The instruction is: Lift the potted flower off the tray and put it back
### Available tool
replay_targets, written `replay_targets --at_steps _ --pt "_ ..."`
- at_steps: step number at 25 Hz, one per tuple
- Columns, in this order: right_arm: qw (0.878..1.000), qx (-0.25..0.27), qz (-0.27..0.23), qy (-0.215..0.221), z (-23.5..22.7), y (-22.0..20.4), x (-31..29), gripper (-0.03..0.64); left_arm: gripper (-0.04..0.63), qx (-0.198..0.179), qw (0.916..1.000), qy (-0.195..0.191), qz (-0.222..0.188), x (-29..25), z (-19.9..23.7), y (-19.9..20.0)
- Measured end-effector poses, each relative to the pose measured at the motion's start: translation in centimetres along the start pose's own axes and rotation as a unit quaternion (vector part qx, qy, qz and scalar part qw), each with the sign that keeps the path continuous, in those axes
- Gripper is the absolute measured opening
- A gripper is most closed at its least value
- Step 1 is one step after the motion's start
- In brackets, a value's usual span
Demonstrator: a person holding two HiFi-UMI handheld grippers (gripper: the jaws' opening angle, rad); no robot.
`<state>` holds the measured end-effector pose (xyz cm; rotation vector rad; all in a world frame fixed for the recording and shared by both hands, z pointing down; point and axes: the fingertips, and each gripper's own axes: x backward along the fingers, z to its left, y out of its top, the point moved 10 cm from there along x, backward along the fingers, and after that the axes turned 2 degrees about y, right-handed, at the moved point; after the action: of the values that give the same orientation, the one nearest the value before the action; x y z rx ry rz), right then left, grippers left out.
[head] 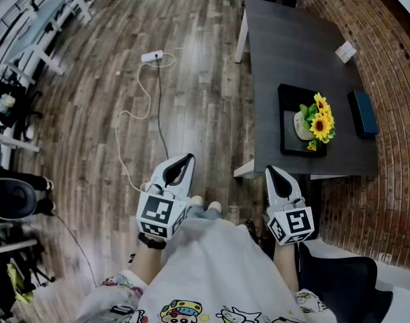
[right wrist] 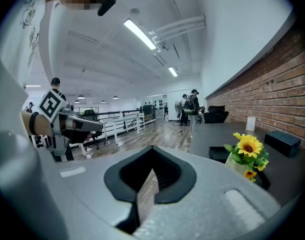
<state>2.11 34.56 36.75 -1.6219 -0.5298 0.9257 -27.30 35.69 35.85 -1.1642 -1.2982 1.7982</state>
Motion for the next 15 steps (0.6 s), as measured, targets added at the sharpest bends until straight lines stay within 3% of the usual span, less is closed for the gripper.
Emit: replay_targets --at_steps 7,11,15 --pt "1.000 0.005 -0.006 0.008 -0.1 -0.3 0.7 0.002 0.008 0.003 0.9997 0.016 -0.021 0.6 -0.8 0.3" --pt "1.000 -0.002 -0.009 0.015 -0.3 -0.5 1.1 0.002 0.046 0.005 0.9995 0.022 -0.022 1.0 -1.3 0.0" --pt "0.999 -0.014 -0.013 0.028 -0.6 -0.9 1.5 0.075 0.093 0.007 0.9995 0.023 -0.021 1.4 -1.9 -0.4"
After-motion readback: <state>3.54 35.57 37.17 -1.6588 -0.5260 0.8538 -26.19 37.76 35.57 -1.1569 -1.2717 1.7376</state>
